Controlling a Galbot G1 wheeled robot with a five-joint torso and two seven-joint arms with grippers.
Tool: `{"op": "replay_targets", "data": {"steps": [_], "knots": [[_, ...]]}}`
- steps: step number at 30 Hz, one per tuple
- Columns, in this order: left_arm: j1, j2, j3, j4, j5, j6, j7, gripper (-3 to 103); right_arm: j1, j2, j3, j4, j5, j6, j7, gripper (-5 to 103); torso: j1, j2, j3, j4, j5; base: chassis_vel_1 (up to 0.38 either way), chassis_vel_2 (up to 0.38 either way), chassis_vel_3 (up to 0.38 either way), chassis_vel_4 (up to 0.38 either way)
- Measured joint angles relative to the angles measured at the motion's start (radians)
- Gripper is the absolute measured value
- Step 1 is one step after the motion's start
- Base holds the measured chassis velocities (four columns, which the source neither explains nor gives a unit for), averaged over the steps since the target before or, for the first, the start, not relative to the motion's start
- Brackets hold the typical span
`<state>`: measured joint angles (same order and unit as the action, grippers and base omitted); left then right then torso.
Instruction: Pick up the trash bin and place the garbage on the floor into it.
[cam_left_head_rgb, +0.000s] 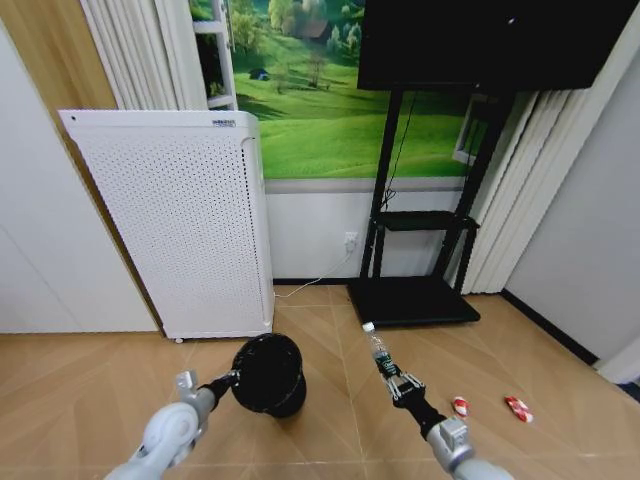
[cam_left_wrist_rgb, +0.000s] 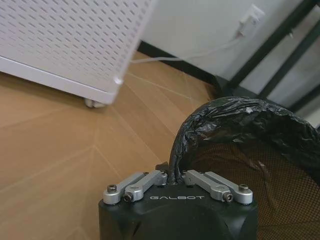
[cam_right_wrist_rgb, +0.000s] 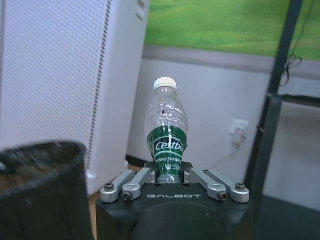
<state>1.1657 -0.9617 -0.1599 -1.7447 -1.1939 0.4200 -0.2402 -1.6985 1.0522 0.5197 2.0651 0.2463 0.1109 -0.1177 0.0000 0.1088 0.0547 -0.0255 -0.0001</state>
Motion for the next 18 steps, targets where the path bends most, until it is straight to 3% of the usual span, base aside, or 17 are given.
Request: {"op": "replay_targets", "data": {"steps": [2,5,8,10,18], "knots": [[-0.043,-0.002,0.045,0.029,-0.021,0.003,0.001,3,0.007,-0.004,-0.001,0.0,0.012,0.019,-0.022,20,0.0,0.0,0.0,0.0003,0.0004,0.0,0.0,0.0,0.0],[-0.189,-0.023,0.194,0.125,-0.074,0.005,0.0,3,0.017,-0.026,-0.012,0.023,0.07,0.056,-0.078,20,0.0,0.0,0.0,0.0003,0.0003,0.0,0.0,0.0,0.0],[-0.233,-0.034,0.24,0.157,-0.077,0.003,0.002,3,0.019,-0.033,-0.021,0.033,0.083,0.065,-0.092,20,0.0,0.0,0.0,0.0003,0.0001,0.0,0.0,0.0,0.0],[-0.313,-0.066,0.325,0.205,-0.079,-0.004,0.002,3,0.022,-0.037,-0.051,0.051,0.097,0.079,-0.12,20,0.0,0.0,0.0,0.0004,0.0003,0.0,0.0,0.0,0.0],[-0.37,-0.082,0.479,0.18,-0.07,0.001,-0.025,3,0.018,-0.042,-0.113,0.053,0.057,0.113,-0.173,20,0.0,0.0,0.0,0.0003,0.0002,0.0,0.0,0.0,0.0]]}}
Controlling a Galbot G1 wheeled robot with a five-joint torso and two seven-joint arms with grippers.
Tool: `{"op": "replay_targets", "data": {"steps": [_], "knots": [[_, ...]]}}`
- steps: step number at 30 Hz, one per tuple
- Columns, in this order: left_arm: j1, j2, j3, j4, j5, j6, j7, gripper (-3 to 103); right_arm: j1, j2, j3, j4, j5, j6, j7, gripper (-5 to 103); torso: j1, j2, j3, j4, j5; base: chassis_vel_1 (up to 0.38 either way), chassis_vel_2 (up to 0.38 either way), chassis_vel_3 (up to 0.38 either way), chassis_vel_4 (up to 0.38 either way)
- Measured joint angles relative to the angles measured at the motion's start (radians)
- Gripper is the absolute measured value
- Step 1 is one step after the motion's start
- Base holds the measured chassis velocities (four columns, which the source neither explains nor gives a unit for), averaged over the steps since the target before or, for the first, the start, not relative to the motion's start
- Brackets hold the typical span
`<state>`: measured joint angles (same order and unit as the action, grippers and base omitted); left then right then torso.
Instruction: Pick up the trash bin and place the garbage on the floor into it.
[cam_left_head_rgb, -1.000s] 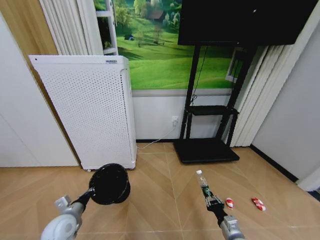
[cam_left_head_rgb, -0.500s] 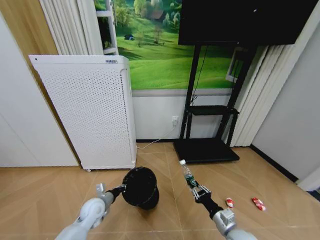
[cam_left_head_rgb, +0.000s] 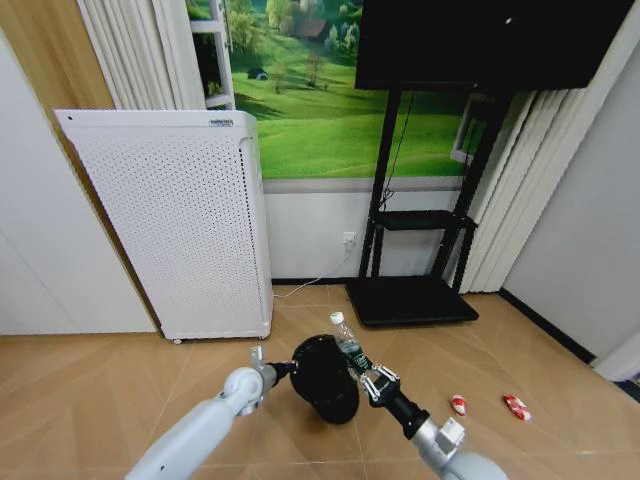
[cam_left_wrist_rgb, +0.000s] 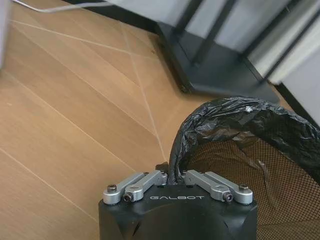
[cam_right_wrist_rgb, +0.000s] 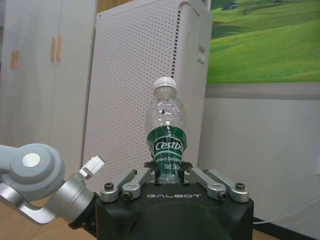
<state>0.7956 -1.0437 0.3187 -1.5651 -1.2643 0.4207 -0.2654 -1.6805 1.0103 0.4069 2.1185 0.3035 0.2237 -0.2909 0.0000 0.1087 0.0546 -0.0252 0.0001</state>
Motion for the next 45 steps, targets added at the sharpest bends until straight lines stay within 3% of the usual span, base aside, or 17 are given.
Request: {"op": "replay_targets", "data": {"steps": [5,10,12,18,25,28,30,35,39,42,44,45], "knots": [[0.031,0.019,0.045,-0.085,0.03,0.01,-0.006,3,0.004,-0.017,-0.024,-0.022,-0.039,0.017,-0.022,20,0.0,0.0,0.0,0.0003,-0.0001,0.0,0.0,0.0,0.0],[0.089,0.062,0.021,-0.195,0.075,0.017,0.001,3,-0.023,-0.015,-0.06,-0.063,-0.075,0.027,-0.019,23,0.0,0.0,0.0,-0.0001,-0.0001,0.0,0.0,0.0,0.0],[0.119,0.079,-0.013,-0.228,0.078,0.018,0.001,3,-0.018,-0.008,-0.07,-0.068,-0.078,0.022,-0.001,33,0.0,0.0,0.0,0.0,-0.0001,0.0,0.0,0.0,0.0],[0.17,0.099,-0.077,-0.26,0.094,0.018,0.003,3,-0.011,-0.006,-0.079,-0.069,-0.075,0.01,0.025,50,0.0,0.0,0.0,0.0002,-0.0002,0.0,0.0,0.0,0.0],[0.28,0.106,-0.226,-0.29,0.109,0.017,-0.006,3,-0.019,0.015,-0.081,-0.064,-0.044,0.018,0.069,82,0.0,0.0,0.0,0.0001,-0.0003,0.0,0.0,0.0,0.0],[0.306,0.106,-0.261,-0.299,0.11,0.016,-0.011,3,-0.024,0.021,-0.077,-0.057,-0.039,0.02,0.083,88,0.0,0.0,0.0,0.0,-0.0003,0.0,0.0,0.0,0.0],[0.364,0.101,-0.344,-0.316,0.128,0.012,-0.033,3,-0.043,0.036,-0.059,-0.036,-0.024,0.001,0.104,97,0.0,0.0,0.0,-0.0001,-0.0005,0.0,0.0,0.0,0.0],[0.445,0.111,-0.466,-0.344,0.123,-0.012,-0.089,3,-0.087,0.076,-0.007,-0.018,-0.036,-0.034,0.117,100,0.0,0.0,0.0,0.0009,-0.0003,0.0,0.0,0.0,0.0],[0.455,0.114,-0.509,-0.344,0.136,-0.03,-0.119,3,-0.143,0.159,0.03,-0.002,-0.058,-0.031,0.123,100,0.0,0.0,0.0,-0.0007,-0.0006,0.0,0.0,0.0,0.0],[0.472,0.113,-0.53,-0.35,0.14,-0.03,-0.128,3,-0.146,0.175,0.033,-0.002,-0.062,-0.031,0.124,100,0.0,0.0,0.0,-0.0007,-0.0003,0.0,0.0,0.0,0.0],[0.555,0.099,-0.625,-0.387,0.095,0.004,-0.183,3,-0.144,0.195,0.032,-0.016,-0.064,-0.036,0.126,100,0.0,0.0,0.0,0.0001,-0.0004,-0.06,-0.055,0.047,0.053],[0.555,0.099,-0.625,-0.387,0.095,0.004,-0.183,3,-0.144,0.195,0.032,-0.016,-0.064,-0.036,0.126,100,0.0,0.0,0.0,0.0001,-0.0004,-0.06,-0.045,0.057,0.053]]}}
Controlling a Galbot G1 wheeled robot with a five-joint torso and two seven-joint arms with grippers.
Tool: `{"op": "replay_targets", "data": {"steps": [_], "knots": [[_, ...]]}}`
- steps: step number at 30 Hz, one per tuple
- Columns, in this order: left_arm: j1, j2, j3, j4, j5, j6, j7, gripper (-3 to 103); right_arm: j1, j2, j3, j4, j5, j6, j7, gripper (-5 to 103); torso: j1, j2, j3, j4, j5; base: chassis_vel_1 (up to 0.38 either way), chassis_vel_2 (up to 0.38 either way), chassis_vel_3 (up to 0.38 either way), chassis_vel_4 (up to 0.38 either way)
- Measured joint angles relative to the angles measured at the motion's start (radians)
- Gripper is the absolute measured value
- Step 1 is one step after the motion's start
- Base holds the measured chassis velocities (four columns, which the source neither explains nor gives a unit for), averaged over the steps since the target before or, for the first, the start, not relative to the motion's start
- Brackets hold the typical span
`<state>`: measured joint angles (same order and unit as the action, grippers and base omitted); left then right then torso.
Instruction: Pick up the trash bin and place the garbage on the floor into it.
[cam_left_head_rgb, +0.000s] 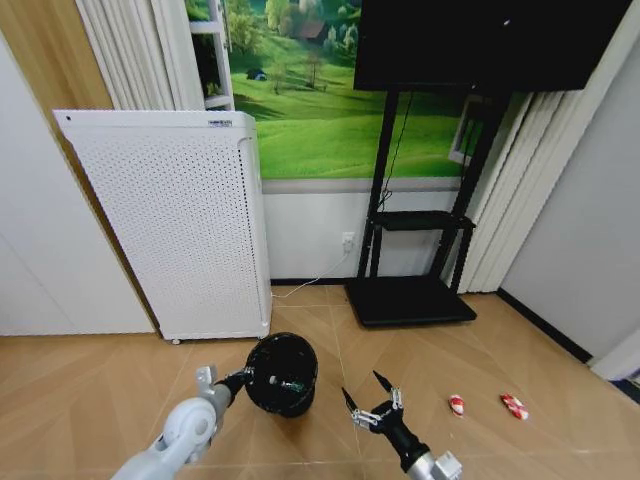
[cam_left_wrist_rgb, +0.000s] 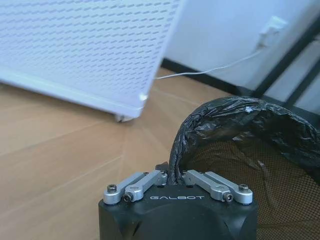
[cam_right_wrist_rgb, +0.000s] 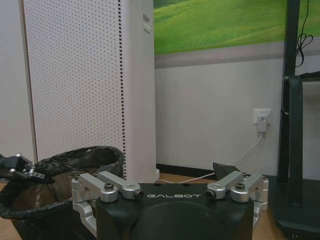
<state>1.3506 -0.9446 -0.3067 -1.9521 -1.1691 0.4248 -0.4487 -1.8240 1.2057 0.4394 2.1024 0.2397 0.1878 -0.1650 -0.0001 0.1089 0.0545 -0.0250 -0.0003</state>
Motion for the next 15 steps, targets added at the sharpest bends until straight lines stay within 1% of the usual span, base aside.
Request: {"op": "replay_targets", "data": {"steps": [1,2,3,6,7,10,14,15], "knots": [[0.033,-0.006,-0.034,-0.013,-0.02,0.013,-0.014,3,0.003,0.002,0.0,-0.008,0.001,-0.003,0.0,100,0.0,0.0,0.0,0.0006,0.0003,-0.08,-0.045,0.105,0.11],[0.08,-0.015,-0.084,-0.024,-0.032,0.027,-0.023,3,0.008,0.001,-0.001,-0.02,0.004,-0.006,0.001,100,0.0,0.0,0.0,0.0004,0.0003,-0.115,-0.102,0.139,0.144],[0.08,-0.015,-0.084,-0.024,-0.032,0.027,-0.023,3,0.008,0.001,-0.001,-0.02,0.004,-0.006,0.001,100,0.0,0.0,0.0,0.0004,0.0003,-0.115,-0.102,0.139,0.144],[0.134,-0.026,-0.146,-0.041,-0.033,0.03,-0.023,3,0.015,-0.002,0.002,-0.034,0.013,-0.01,0.004,100,0.0,0.0,0.0,0.0002,0.0003,-0.155,-0.163,0.172,0.177],[0.134,-0.026,-0.146,-0.041,-0.033,0.03,-0.023,3,0.015,-0.002,0.002,-0.034,0.013,-0.01,0.004,100,0.0,0.0,0.0,0.0002,0.0003,-0.159,-0.183,0.189,0.195],[0.159,-0.044,-0.19,-0.065,-0.043,0.03,-0.023,3,0.019,0.004,0.004,-0.043,0.021,-0.018,0.009,100,0.0,0.0,0.0,-0.0003,0.0003,-0.24,-0.231,0.232,0.215],[0.172,-0.057,-0.213,-0.074,-0.043,0.034,-0.025,3,0.027,0.008,0.003,-0.055,0.02,-0.022,0.009,100,0.0,0.0,0.0,-0.0004,0.0006,-0.275,-0.264,0.256,0.248],[0.178,-0.062,-0.222,-0.077,-0.042,0.034,-0.025,3,0.033,0.009,0.001,-0.062,0.02,-0.025,0.01,100,0.0,0.0,0.0,-0.0003,0.0,-0.306,-0.276,0.275,0.262]]}}
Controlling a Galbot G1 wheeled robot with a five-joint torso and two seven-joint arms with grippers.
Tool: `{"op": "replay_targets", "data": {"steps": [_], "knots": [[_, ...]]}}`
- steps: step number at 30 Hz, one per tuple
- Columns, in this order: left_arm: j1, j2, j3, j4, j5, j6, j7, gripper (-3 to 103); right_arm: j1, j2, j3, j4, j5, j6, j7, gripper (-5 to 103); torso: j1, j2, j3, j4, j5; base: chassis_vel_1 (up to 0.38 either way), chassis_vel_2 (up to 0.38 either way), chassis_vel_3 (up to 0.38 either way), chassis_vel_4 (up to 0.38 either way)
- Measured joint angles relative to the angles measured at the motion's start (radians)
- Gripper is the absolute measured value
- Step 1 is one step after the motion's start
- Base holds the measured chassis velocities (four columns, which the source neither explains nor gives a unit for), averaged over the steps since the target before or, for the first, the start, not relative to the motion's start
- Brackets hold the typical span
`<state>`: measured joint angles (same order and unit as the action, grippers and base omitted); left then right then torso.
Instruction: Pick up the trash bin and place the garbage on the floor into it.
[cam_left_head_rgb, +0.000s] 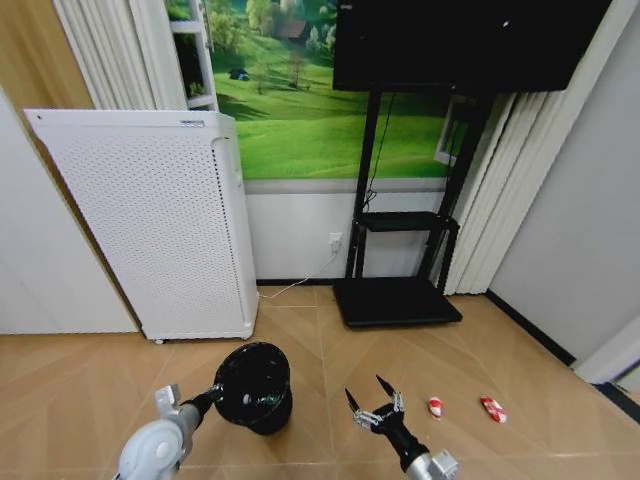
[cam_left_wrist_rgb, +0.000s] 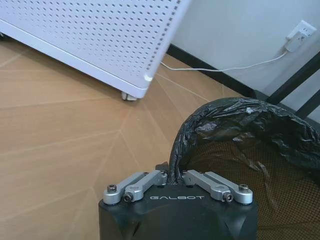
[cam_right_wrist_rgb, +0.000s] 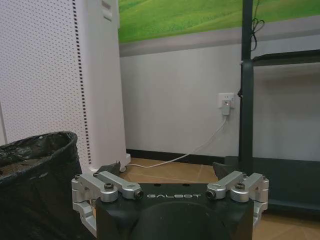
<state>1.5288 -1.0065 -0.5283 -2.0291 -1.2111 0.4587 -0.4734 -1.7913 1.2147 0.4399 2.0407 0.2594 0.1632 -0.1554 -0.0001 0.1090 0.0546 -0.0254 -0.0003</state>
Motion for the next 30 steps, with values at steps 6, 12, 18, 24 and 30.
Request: {"op": "replay_targets", "data": {"steps": [6,12,18,24,30], "knots": [[0.054,-0.027,-0.06,-0.017,0.024,0.003,0.008,3,0.053,0.004,-0.017,-0.05,-0.001,-0.019,0.042,100,0.0,0.0,0.0,0.0002,0.0002,-0.318,-0.312,0.305,0.324],[0.139,-0.045,-0.2,-0.026,0.045,0.008,0.042,3,0.171,0.04,-0.048,-0.149,0.065,-0.136,0.204,100,0.0,0.0,0.0,0.0003,0.001,-0.232,-0.238,0.228,0.233],[0.181,-0.045,-0.3,-0.012,0.045,0.013,0.063,3,0.291,0.046,-0.062,-0.284,0.122,-0.231,0.307,100,0.0,0.0,0.0,0.0004,0.0,0.002,-0.018,-0.001,-0.014],[0.22,-0.052,-0.383,0.006,0.049,0.026,0.107,3,0.412,0.053,-0.066,-0.517,0.145,-0.282,0.357,101,0.0,0.0,0.0,0.0003,0.0003,0.064,0.075,-0.041,-0.055],[0.233,-0.078,-0.39,-0.004,0.05,0.027,0.112,3,0.497,0.067,-0.082,-0.668,0.137,-0.286,0.37,93,0.0,0.0,0.0,0.0003,0.0005,-0.021,-0.031,0.015,0.013]]}}
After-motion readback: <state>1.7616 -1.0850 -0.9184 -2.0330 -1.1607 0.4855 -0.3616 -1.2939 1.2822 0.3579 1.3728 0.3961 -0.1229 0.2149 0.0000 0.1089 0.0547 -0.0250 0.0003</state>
